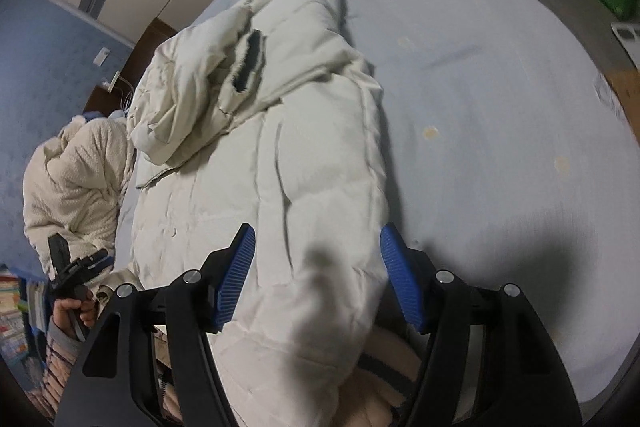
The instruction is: Fold large clothes
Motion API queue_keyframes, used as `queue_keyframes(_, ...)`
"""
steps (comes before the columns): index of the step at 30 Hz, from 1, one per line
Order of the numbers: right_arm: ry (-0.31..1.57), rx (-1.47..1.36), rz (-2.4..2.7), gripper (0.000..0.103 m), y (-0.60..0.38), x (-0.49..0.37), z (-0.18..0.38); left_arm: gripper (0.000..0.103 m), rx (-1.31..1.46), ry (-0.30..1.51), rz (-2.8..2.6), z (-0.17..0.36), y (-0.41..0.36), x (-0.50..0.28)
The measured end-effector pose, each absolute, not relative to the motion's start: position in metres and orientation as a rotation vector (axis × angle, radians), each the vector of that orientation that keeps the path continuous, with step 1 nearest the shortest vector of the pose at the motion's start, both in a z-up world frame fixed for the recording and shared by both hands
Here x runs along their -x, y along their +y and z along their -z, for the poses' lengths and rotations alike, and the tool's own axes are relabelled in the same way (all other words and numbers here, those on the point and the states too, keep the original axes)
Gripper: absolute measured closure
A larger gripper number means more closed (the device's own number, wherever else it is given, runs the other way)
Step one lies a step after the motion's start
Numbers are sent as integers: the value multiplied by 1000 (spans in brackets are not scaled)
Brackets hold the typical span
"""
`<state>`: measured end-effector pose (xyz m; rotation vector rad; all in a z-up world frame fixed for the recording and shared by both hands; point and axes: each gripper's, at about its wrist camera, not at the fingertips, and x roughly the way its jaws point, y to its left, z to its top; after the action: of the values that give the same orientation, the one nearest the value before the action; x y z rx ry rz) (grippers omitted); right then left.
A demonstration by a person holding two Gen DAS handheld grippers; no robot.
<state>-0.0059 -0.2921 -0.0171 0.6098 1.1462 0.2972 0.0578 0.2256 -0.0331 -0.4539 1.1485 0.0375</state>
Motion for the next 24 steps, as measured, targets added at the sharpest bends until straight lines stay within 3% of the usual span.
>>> queue_keyframes(13, 1247, -744, -346, 41, -317, 25, 46, 14, 569, 1301, -5, 64, 241, -58)
queue_keyframes(20, 1267, -802, -492, 42, -302, 24, 54, 15, 583, 1261, -35, 62, 244, -56)
queue_keyframes(24, 1268, -753, -568, 58, -280, 21, 48, 15, 574, 1255, -26, 60, 241, -55)
